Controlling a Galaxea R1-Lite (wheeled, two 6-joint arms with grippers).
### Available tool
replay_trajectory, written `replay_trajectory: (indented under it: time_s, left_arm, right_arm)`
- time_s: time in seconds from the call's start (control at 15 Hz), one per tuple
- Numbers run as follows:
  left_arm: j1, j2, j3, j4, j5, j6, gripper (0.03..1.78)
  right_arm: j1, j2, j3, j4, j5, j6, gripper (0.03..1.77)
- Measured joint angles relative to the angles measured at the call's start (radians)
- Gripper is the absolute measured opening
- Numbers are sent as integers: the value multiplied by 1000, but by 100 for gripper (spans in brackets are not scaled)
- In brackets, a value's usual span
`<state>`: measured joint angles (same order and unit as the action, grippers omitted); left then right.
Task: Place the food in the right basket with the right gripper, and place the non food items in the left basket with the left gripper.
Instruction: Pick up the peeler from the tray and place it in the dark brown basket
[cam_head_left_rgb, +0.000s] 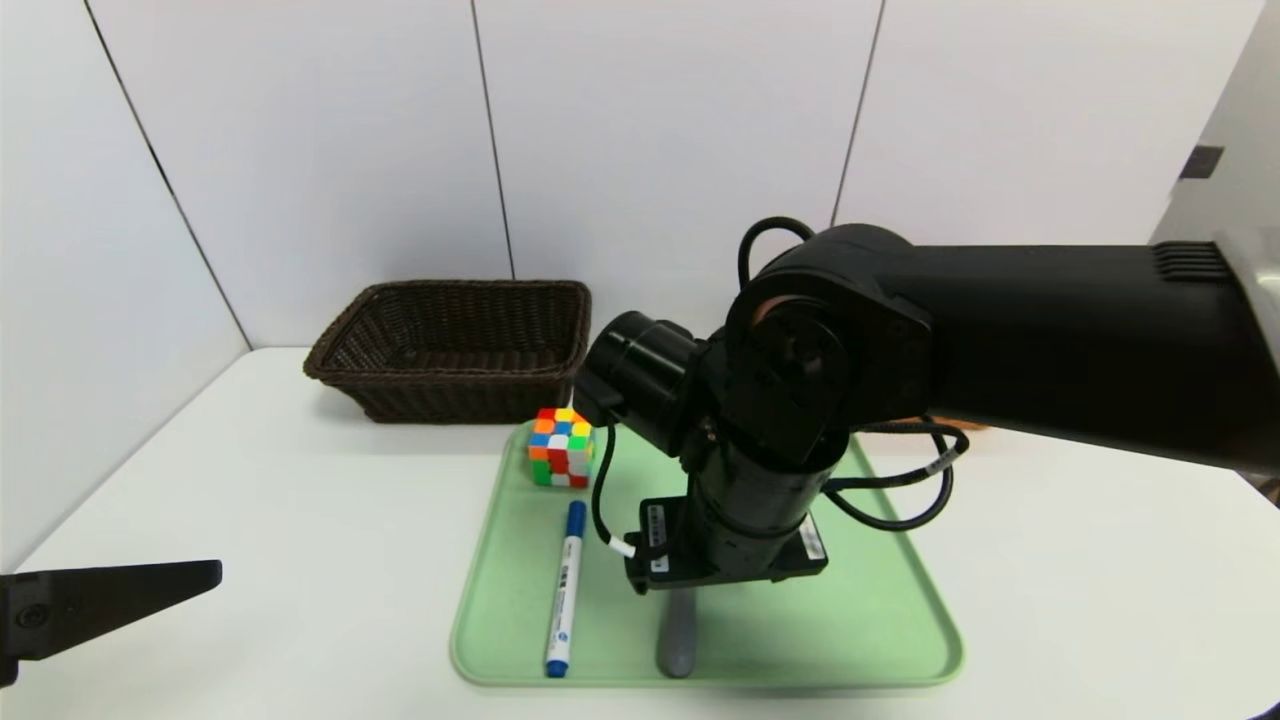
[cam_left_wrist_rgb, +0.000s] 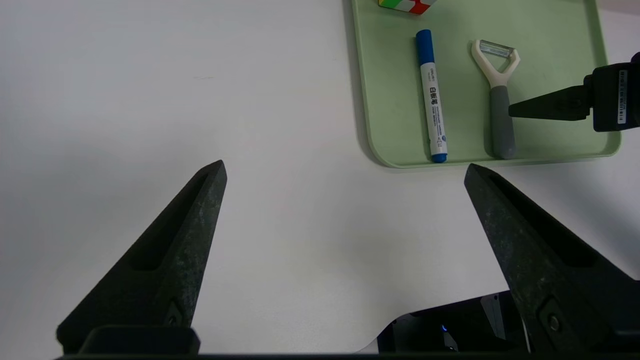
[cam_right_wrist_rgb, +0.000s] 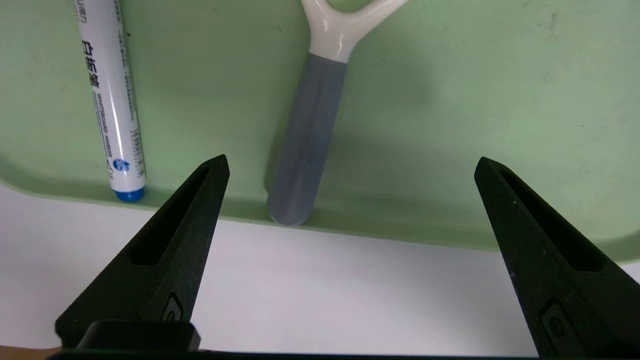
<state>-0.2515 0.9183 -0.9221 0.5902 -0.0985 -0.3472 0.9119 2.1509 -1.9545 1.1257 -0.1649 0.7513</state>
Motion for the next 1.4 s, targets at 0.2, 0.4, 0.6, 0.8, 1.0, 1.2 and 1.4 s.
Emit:
replay_trajectory:
  time_s: [0.2, 0.4, 0.6, 0.8, 1.0, 1.2, 1.4]
  left_arm:
    - [0, -1, 0, 0, 0, 0, 169]
    - [0, -2, 1, 0, 0, 0, 169]
    - [0, -3, 5, 0, 0, 0, 169]
    - [0, -4, 6, 0, 0, 0, 169]
    - [0, -4, 6, 0, 0, 0, 169]
    - [0, -4, 6, 0, 1, 0, 169]
    - [0, -5, 6, 0, 1, 0, 169]
  right_arm:
    - [-8, 32, -2, -6, 1, 29, 170]
    - [-9, 66, -3, -14, 3, 59, 170]
    - [-11, 93, -3, -21, 5, 75, 170]
    - [-15, 103, -3, -22, 8, 76, 170]
    - [-21, 104, -3, -19, 9, 75, 171]
    - [-21, 105, -3, -16, 12, 74, 171]
    - [-21, 105, -1, -16, 13, 74, 171]
